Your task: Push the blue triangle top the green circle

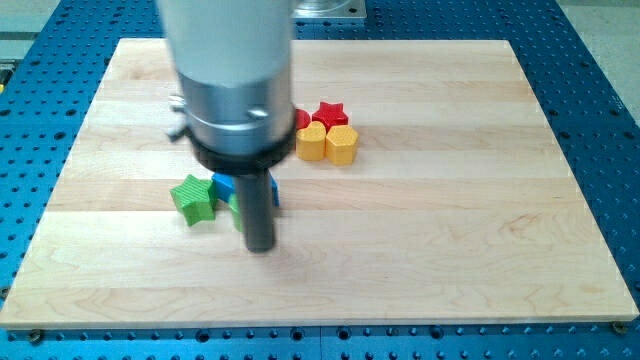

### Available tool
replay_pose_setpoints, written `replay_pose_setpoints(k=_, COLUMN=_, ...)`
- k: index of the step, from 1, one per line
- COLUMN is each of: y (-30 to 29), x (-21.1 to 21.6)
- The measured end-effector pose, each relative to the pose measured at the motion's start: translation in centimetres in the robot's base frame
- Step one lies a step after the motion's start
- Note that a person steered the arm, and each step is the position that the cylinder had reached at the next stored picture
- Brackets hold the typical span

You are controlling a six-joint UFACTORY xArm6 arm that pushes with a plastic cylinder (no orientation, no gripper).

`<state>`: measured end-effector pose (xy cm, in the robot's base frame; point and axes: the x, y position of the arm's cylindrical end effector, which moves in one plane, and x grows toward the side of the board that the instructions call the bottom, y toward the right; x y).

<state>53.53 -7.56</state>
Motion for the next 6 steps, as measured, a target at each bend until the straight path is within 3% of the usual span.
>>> replay_pose_setpoints(k=1, y=0.2, x=3.1)
replay_pose_setpoints(k=2, y=4.1, x=3.5)
replay_pose_setpoints(k=3, y=6.0, x=-3.3)
replay_pose_setpoints(k=4, y=5.2, x=-7.1)
replay_pose_setpoints(k=6, y=1.2, x=-7.3)
